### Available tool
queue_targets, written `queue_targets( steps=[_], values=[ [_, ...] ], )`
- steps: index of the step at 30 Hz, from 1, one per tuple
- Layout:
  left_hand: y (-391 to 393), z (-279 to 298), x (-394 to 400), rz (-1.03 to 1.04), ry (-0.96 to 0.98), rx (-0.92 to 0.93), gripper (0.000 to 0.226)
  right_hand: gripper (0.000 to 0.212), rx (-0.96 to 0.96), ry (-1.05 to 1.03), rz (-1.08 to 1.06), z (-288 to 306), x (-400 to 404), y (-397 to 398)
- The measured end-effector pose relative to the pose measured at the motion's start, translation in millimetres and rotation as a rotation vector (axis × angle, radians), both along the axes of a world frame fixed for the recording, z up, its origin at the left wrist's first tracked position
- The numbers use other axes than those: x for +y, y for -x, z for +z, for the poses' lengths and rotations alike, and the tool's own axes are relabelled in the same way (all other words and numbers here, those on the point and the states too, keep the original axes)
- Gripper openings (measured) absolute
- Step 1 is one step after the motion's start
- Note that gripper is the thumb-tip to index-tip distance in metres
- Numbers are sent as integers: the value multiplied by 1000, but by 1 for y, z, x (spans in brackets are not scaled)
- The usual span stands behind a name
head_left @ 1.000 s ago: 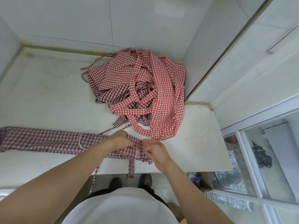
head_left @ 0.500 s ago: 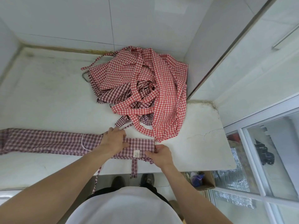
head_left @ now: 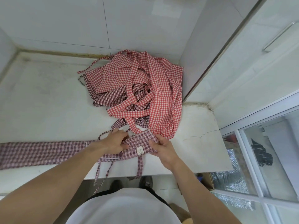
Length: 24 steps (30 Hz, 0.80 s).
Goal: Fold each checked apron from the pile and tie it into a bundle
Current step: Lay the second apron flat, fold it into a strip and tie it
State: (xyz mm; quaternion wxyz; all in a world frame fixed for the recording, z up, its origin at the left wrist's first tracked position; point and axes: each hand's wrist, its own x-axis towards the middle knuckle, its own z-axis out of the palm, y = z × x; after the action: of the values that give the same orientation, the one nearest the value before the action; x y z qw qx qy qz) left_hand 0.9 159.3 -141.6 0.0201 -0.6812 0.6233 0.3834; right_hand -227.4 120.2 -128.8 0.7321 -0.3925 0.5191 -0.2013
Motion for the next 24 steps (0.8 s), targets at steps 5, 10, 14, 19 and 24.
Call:
queue_targets(
  steps=[5,10,14,19,24],
  values=[
    [2,41,-13,55,44,274,44,41,-188,9,-176,21,-19,1],
    [-2,82,-29,137,148,406,23,52,-374,91,-178,64,-33,-12],
    [-2,102,-40,200,310,474,33,60,-242,340,84,92,-34,-30],
    [6,124,-46,324,358,637,54,57,-84,495,72,117,-44,-36],
    [8,135,-49,321,220,784,52,63,-67,503,-21,129,-55,-31]
  ],
)
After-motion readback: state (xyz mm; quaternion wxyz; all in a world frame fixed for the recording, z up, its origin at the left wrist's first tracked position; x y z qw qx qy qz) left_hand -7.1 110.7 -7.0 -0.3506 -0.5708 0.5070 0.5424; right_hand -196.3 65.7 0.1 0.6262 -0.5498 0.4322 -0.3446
